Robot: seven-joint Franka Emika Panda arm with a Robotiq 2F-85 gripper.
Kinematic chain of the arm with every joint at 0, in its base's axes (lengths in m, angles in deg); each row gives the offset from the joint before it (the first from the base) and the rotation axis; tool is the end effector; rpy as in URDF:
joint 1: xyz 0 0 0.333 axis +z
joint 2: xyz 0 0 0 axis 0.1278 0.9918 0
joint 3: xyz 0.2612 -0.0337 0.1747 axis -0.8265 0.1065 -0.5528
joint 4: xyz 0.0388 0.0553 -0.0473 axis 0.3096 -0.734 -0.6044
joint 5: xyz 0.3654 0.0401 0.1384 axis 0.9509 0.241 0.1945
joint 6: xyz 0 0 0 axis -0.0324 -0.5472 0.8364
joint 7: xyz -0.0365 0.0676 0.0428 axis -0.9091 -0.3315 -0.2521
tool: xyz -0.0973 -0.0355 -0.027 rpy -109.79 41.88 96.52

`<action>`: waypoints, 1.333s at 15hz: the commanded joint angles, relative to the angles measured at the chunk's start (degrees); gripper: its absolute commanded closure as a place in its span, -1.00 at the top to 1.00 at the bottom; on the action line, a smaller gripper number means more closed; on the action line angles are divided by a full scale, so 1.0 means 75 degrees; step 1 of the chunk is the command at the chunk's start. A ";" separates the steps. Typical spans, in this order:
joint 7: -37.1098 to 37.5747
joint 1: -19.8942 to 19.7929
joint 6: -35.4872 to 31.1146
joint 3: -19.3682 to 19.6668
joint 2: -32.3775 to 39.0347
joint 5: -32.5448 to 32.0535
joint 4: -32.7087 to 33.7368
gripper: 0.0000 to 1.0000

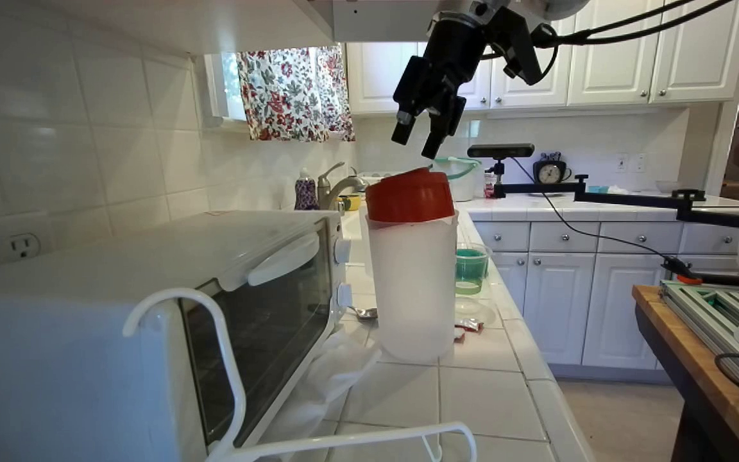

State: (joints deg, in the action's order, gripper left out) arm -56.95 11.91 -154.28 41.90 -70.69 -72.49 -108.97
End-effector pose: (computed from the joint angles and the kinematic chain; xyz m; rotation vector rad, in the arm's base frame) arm 0.4823 0.0754 0.4455 -2.8642 0.3947 -0.5389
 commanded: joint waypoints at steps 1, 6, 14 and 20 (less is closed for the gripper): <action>-0.0330 0.0086 0.0115 0.0068 0.0228 0.0370 0.0189 0.92; -0.0299 0.0043 0.0085 0.0034 0.0514 0.0297 0.0315 0.36; -0.0323 0.0031 0.0031 0.0030 0.0909 0.0294 0.0564 -0.89; -0.0245 0.0028 0.0032 -0.0004 0.0776 0.0233 0.0534 -0.85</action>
State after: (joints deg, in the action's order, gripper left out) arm -57.31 12.02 -154.27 41.89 -64.66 -71.62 -105.35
